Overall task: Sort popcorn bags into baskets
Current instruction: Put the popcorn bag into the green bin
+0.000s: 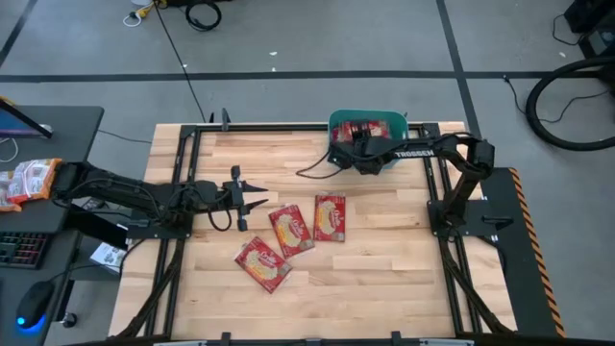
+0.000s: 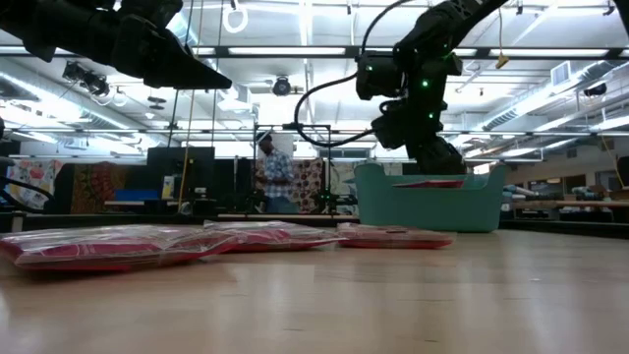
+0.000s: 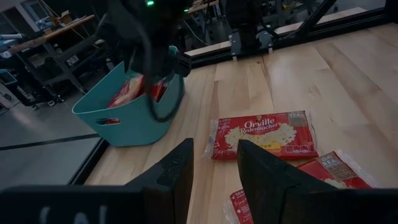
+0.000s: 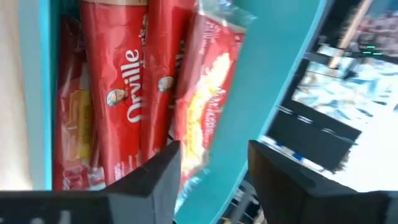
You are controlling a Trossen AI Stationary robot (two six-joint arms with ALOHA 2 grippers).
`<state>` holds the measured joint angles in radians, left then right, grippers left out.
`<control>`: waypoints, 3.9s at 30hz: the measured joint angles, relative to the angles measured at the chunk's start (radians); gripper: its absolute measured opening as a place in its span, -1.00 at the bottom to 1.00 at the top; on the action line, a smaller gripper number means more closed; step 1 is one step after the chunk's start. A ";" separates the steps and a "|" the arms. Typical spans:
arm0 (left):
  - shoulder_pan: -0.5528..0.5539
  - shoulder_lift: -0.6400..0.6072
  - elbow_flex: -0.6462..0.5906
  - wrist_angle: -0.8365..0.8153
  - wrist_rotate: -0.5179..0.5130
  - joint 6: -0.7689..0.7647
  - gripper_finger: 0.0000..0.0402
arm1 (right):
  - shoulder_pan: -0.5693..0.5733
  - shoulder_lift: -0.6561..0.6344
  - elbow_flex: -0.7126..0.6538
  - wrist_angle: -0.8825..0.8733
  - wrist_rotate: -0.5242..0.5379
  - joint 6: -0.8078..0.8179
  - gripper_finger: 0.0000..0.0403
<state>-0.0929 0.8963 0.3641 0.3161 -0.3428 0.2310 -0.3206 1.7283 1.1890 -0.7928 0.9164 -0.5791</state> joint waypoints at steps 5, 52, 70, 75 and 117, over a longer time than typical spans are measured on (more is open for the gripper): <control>0.000 0.000 0.000 0.000 0.000 0.000 -0.35 | 0.096 0.000 0.035 -0.098 0.065 0.143 0.07; -0.037 0.254 0.104 -0.253 0.451 -0.404 -0.35 | 0.600 0.001 -0.270 0.696 -0.254 0.565 0.01; -0.435 0.508 0.346 -0.644 0.210 -0.430 0.04 | 0.581 0.001 -0.270 0.913 -0.255 0.456 0.01; -0.523 0.603 0.402 -0.638 0.029 -0.384 0.24 | 0.587 0.001 -0.270 0.902 -0.255 0.468 0.01; -0.600 0.758 0.439 -0.668 -0.103 -0.374 -0.96 | 0.599 0.001 -0.297 0.967 -0.255 0.485 0.01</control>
<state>-0.6934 1.6542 0.8029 -0.3520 -0.4453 -0.1426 0.2785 1.7294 0.8917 0.1741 0.6613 -0.0944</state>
